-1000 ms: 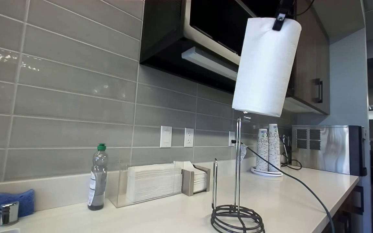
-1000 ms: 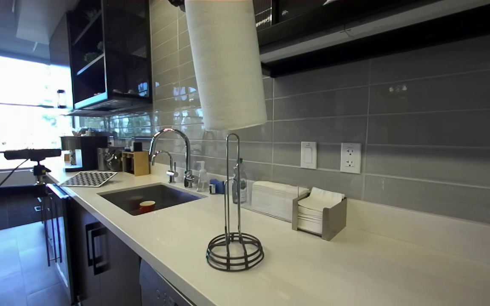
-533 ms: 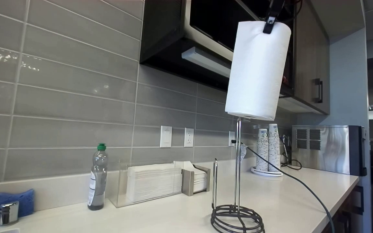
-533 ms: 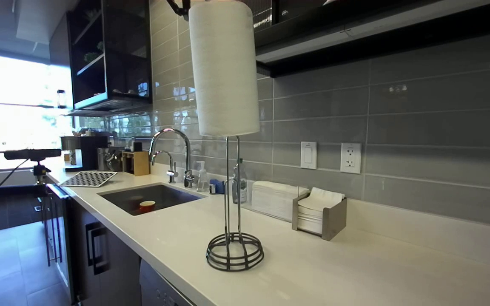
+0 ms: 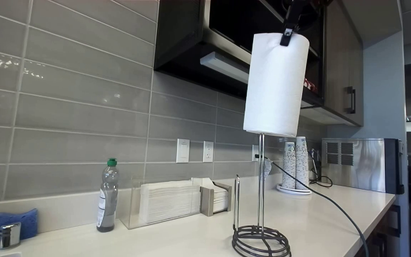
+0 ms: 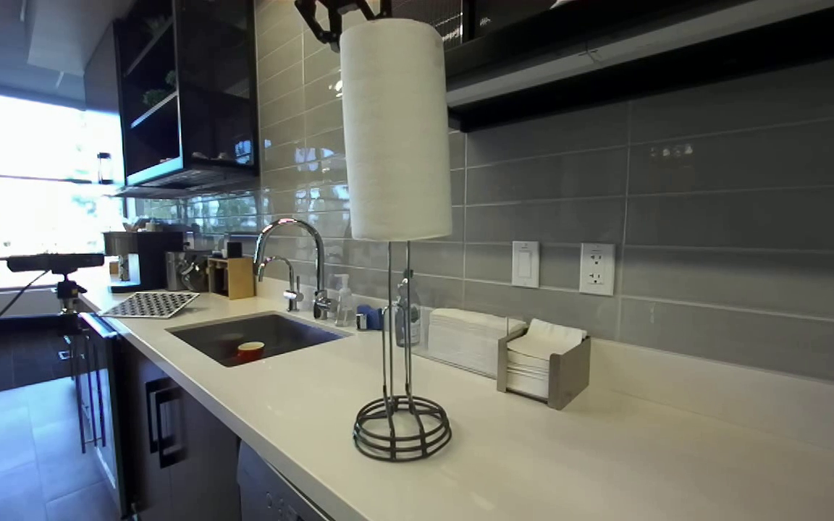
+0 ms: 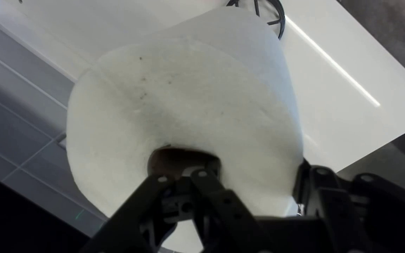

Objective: Put the paper towel roll on the metal holder

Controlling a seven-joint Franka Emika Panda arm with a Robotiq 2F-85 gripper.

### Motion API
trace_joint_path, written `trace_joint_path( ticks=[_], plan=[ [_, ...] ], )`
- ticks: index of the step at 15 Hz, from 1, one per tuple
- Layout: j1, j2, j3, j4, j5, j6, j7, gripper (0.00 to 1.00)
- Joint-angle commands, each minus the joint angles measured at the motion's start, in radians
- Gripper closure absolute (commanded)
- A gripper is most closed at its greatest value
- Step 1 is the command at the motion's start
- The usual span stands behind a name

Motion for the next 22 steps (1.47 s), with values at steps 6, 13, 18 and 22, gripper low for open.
trace_joint_path(
  ticks=[6,13,18,22],
  plan=[
    [-0.012,0.064,0.003,0.107,0.040,-0.079,-0.054,0.79],
    [0.010,0.087,0.002,0.170,0.013,-0.108,-0.068,0.79],
    [0.018,0.111,0.026,0.259,0.009,-0.168,-0.079,0.79],
    [0.017,0.113,0.029,0.290,0.006,-0.214,-0.088,0.79]
  ],
)
